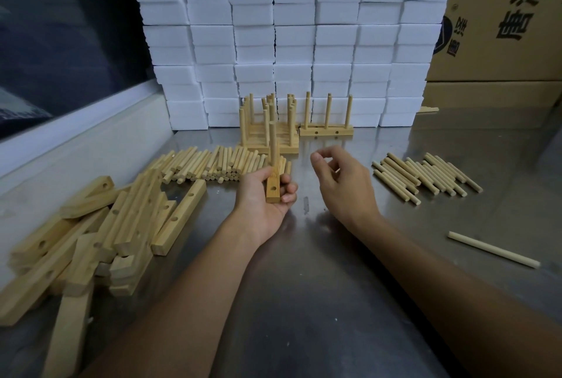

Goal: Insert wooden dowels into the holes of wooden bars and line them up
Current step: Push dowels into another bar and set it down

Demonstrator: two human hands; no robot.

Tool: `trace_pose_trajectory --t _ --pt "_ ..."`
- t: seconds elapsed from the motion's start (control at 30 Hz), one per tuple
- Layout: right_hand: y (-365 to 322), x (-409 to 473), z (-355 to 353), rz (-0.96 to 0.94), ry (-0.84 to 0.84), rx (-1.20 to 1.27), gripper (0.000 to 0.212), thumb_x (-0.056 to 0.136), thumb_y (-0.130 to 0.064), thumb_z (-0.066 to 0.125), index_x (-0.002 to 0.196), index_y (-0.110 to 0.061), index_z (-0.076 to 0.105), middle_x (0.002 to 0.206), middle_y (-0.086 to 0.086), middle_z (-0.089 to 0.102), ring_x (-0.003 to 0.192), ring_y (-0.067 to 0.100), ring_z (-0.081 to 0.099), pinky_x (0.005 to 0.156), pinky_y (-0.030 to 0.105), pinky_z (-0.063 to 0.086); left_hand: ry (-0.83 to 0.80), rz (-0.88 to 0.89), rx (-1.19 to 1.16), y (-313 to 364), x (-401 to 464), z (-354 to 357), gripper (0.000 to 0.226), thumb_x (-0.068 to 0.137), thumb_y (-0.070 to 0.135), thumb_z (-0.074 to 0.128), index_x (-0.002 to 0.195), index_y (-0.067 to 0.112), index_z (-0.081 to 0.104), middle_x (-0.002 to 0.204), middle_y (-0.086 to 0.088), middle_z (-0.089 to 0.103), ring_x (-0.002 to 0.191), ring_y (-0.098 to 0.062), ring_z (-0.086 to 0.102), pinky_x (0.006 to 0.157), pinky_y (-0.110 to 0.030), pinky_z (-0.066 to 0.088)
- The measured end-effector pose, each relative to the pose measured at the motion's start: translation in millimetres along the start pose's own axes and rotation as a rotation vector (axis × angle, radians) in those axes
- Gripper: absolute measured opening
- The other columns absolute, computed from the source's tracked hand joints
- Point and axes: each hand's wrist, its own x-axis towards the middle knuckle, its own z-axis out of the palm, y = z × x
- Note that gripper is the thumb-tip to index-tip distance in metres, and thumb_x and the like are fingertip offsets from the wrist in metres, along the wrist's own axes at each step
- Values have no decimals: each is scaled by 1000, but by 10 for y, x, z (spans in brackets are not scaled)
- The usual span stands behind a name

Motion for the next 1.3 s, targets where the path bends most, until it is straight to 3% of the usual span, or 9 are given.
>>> trace_pose_trajectory --t 0.13,0.3,0.47,0.57,0.77,0.93,1.1,1.23,1.3 --pt "-20 9 -10 -19 25 87 7 99 -32 59 97 -28 64 70 -10 62 69 4 60 55 17 47 -12 -2 5 0 -6 3 18 100 13 34 97 5 51 66 -7 48 48 -16 46 41 -21 32" --pt "-23 23 0 77 23 235 14 98 -16 57 106 -28 59 85 -6 65 69 9 63 58 21 53 -17 -1 4 0 -1 -3 19 100 12 34 93 5 51 65 -8 49 48 -16 46 40 -21 32" --pt "-53 22 12 229 -86 425 41 88 -12 70 122 -29 54 98 -7 63 78 -2 62 65 9 50 -14 4 5 -2 14 -16 20 101 13 33 96 4 51 63 -7 50 48 -16 47 40 -22 33" --pt "-99 22 -6 320 -95 564 8 95 -16 64 102 -17 67 78 -7 69 68 3 62 59 11 49 -9 3 5 -5 23 -9 21 100 13 32 94 5 50 61 -6 47 48 -16 45 41 -22 31" --pt "-212 -18 -33 277 -292 622 22 96 -23 64 82 -8 73 70 2 72 59 8 62 58 21 48 -12 6 57 -14 34 -14 27 99 13 33 94 2 57 62 -6 50 49 -14 44 43 -22 32" --pt "-274 -62 3 228 -356 614 23 95 -14 65 91 8 70 73 10 71 56 12 64 54 16 49 -19 6 100 -24 44 -21 35 100 15 35 107 -5 63 58 -5 55 47 -12 47 51 -24 36" --pt "-303 -62 2 81 -365 413 20 94 -20 67 94 -1 73 80 10 74 69 17 71 66 29 59 -8 -8 90 -15 39 -35 35 100 12 36 107 -6 64 76 -12 64 58 -17 56 50 -25 43" --pt "-354 -48 -3 -98 -331 148 18 96 -25 64 94 -9 73 80 0 72 71 12 70 69 34 61 -1 -10 69 -21 47 -39 35 101 15 38 110 -2 67 97 -17 70 93 -27 64 91 -33 47" --pt "-378 -45 0 -202 -322 34 21 96 -26 63 91 -9 73 79 0 71 72 13 67 70 35 58 16 -10 53 -28 59 -37 35 101 16 39 116 -1 65 99 -16 70 98 -27 64 98 -36 46"
